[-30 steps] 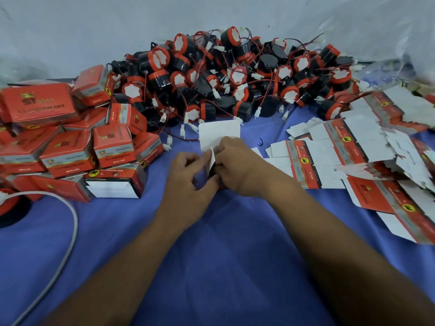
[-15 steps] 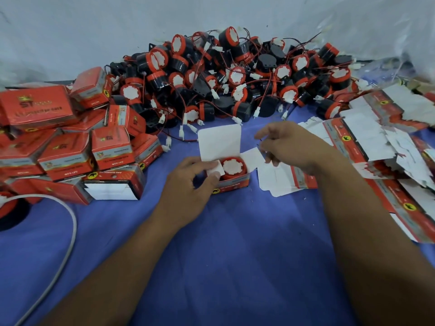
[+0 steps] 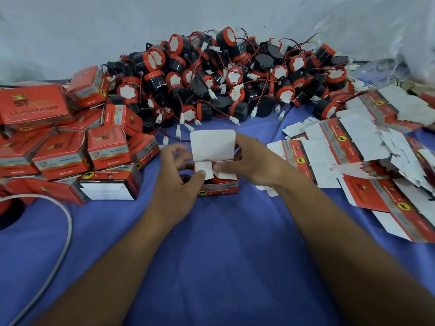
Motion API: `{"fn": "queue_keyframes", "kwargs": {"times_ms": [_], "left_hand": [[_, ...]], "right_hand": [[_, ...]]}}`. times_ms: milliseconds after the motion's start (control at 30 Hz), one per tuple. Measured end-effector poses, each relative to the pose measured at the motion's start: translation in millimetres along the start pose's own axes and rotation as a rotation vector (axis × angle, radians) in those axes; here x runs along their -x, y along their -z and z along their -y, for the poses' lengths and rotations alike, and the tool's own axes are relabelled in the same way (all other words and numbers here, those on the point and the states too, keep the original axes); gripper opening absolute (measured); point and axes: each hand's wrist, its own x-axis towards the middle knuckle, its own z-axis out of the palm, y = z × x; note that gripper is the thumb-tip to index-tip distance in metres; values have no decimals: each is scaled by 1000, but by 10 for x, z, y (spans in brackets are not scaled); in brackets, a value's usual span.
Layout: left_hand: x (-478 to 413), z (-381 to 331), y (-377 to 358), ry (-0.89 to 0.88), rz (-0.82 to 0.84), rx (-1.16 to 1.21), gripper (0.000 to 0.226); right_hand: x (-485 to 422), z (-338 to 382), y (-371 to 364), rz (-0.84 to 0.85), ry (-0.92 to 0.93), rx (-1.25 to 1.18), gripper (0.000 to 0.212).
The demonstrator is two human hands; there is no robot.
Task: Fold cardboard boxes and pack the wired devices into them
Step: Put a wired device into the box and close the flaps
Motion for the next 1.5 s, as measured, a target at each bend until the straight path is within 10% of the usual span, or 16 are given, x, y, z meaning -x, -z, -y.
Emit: {"fn": "queue_keyframes", "kwargs": {"times_ms": [200, 367, 1500], "left_hand": [[-14, -44, 27, -63, 13, -58, 37], [-11, -56, 10, -74, -17, -152, 21], [-34, -99, 116, -198, 161, -510, 36]], "right_hand": [[-15, -32, 4, -30, 121, 181, 18], [70, -12, 72, 176, 13, 179, 57], [22, -131, -126, 161, 29, 97, 39]]}}
